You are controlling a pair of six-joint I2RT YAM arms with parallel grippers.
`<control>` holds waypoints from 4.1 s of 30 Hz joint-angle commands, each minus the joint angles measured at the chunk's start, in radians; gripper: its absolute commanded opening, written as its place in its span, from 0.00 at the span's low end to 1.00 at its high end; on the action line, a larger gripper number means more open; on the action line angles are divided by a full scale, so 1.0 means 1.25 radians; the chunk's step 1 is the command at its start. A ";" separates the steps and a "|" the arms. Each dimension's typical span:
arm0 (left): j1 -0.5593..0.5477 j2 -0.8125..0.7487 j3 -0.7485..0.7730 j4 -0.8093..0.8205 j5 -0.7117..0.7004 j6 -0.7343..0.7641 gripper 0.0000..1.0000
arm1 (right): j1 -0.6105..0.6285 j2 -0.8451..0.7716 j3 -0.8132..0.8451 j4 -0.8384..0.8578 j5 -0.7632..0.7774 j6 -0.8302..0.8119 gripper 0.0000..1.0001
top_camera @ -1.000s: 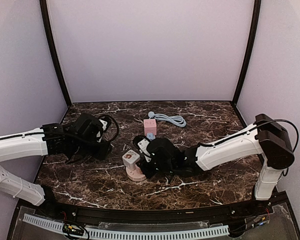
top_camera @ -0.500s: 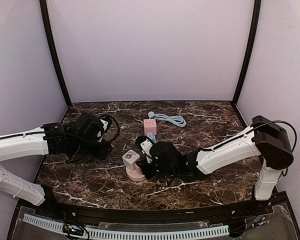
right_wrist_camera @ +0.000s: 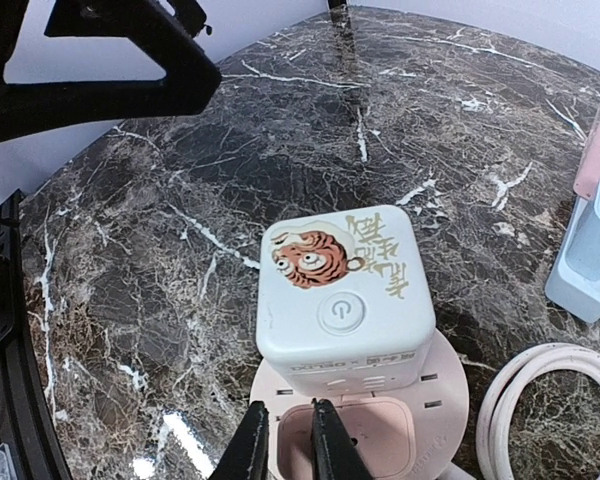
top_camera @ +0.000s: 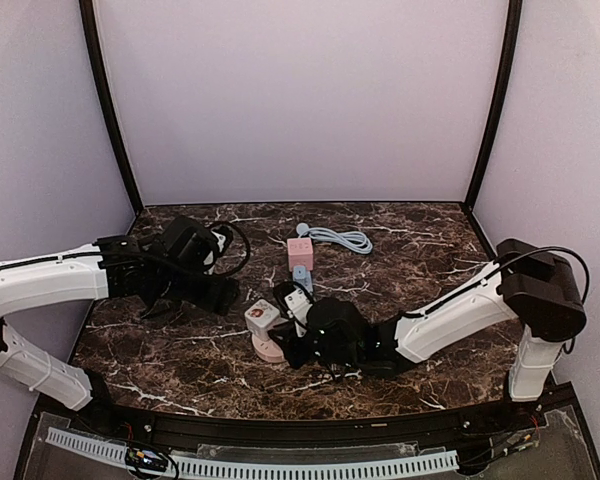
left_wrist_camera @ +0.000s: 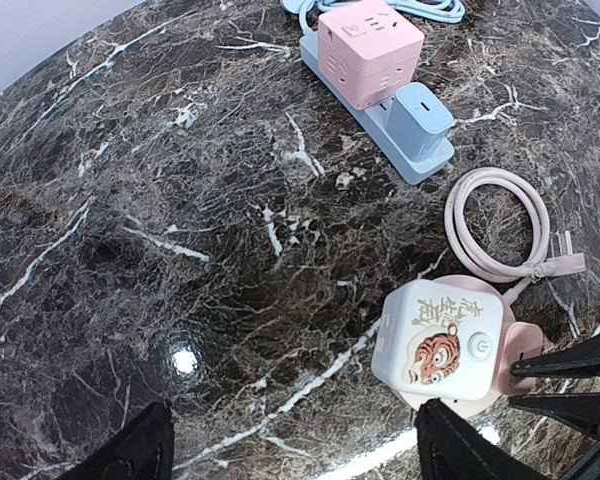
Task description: Insert the plug
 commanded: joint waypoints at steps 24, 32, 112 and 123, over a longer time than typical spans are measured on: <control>0.005 0.005 0.043 -0.022 0.026 -0.011 0.84 | -0.006 0.100 -0.164 -0.106 -0.056 0.036 0.15; 0.004 -0.006 0.044 -0.005 0.015 0.007 0.84 | -0.007 -0.047 -0.065 -0.173 -0.043 -0.044 0.22; 0.643 0.204 -0.546 1.354 -0.109 0.338 0.99 | -0.876 -0.521 -0.632 0.559 -0.014 -0.339 0.99; 0.671 0.243 -0.529 1.350 -0.080 0.321 0.98 | -0.941 -0.283 -0.556 0.666 -0.080 -0.318 0.99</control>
